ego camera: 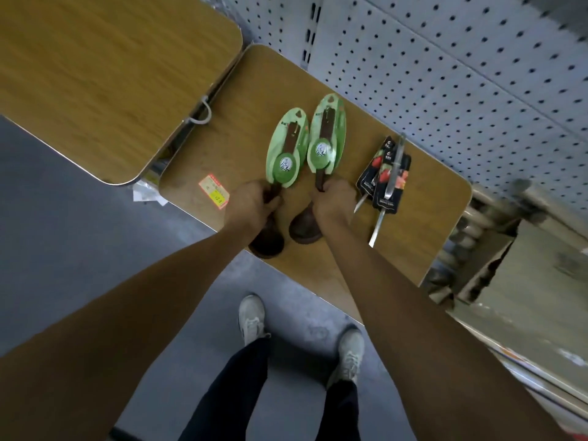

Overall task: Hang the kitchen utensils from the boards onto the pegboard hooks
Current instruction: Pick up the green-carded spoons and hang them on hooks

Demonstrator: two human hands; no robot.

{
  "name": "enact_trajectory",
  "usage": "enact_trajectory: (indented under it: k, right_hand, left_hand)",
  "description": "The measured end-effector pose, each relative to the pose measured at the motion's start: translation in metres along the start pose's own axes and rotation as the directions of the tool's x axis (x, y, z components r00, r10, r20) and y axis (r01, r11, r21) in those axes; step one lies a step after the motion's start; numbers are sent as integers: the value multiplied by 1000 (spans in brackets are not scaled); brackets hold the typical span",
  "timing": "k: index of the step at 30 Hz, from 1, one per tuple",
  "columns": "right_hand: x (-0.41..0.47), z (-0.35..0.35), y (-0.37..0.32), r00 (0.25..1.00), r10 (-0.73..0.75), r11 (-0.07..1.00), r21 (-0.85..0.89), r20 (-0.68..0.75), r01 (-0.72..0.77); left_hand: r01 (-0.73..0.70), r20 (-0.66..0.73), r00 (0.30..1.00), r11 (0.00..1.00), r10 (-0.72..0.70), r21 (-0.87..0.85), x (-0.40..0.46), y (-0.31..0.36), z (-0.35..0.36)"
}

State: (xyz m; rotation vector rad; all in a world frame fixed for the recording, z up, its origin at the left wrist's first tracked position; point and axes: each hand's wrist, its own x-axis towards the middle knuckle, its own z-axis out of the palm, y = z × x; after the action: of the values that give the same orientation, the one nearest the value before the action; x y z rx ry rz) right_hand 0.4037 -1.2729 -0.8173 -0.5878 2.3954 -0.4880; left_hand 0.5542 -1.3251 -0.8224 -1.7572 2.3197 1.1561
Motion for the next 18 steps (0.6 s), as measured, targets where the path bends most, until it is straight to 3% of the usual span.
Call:
enact_trajectory:
  k: [4,7,12,14,18]
  right_hand:
    - [-26,-32,-5,997,-76,986,146,-33,80]
    - [-57,-65,-17,993,-116,943,310,-22,117]
    - [-114,-136,-17,979,-201,833,532,36,151]
    - [-137,-171,-13,974,-218,782,607,56,140]
    - [-184,-242,5,964,-264,703,690,25,174]
  left_hand:
    - [-91,15,996,990,93,-111,-30,8,-32]
    - [-128,-64,991,958,115,-257,-61,26,-60]
    - [-100,-55,995,822,84,-560,-121,75,-100]
    - [-120,-39,992,787,122,-605,-146,101,-111]
    - [-155,-32,986,811,166,-565,-196,158,-129]
